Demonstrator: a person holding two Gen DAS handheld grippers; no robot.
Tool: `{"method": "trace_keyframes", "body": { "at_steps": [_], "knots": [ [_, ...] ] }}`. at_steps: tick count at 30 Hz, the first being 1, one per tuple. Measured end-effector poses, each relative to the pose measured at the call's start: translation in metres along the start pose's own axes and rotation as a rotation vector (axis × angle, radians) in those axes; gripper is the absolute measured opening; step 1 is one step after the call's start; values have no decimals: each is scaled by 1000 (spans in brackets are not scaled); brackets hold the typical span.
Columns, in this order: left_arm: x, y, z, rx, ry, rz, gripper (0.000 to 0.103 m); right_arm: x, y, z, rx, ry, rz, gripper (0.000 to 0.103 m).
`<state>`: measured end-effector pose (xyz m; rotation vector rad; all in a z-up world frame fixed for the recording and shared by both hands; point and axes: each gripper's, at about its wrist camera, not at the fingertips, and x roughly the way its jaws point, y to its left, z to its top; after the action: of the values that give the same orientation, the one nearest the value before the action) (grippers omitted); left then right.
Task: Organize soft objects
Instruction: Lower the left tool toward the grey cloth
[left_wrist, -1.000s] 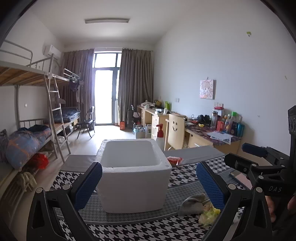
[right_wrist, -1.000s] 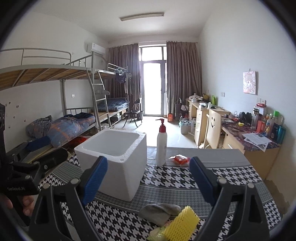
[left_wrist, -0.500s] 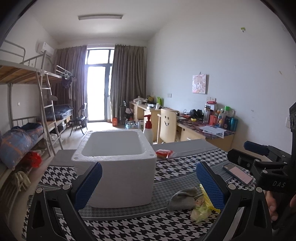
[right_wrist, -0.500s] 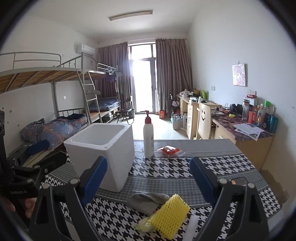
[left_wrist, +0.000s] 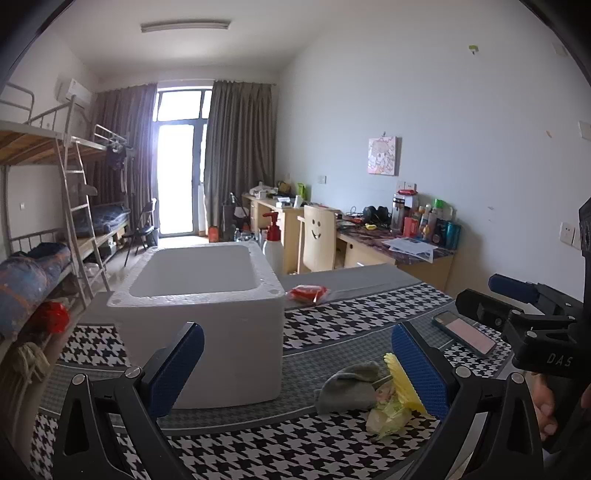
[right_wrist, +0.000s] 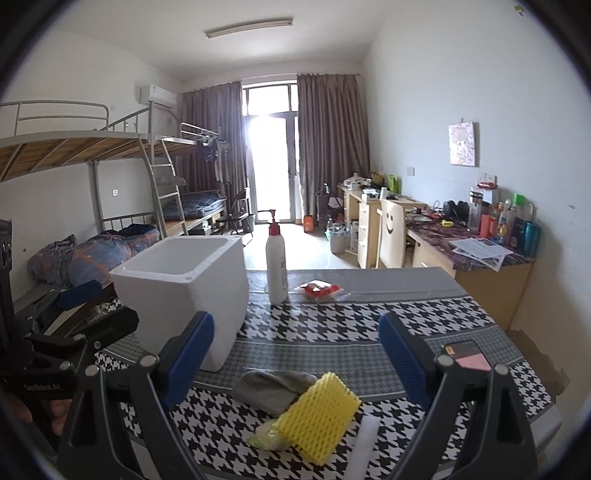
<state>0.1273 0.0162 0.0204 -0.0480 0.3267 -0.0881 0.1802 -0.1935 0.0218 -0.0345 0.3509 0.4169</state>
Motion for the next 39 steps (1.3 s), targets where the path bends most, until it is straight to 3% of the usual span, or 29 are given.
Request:
{"method": "trace_keyframes", "body": {
  "at_steps": [39],
  "knots": [
    [68, -33, -28, 45, 188, -86, 102, 20, -46, -48, 90, 143, -109, 93]
  ]
}}
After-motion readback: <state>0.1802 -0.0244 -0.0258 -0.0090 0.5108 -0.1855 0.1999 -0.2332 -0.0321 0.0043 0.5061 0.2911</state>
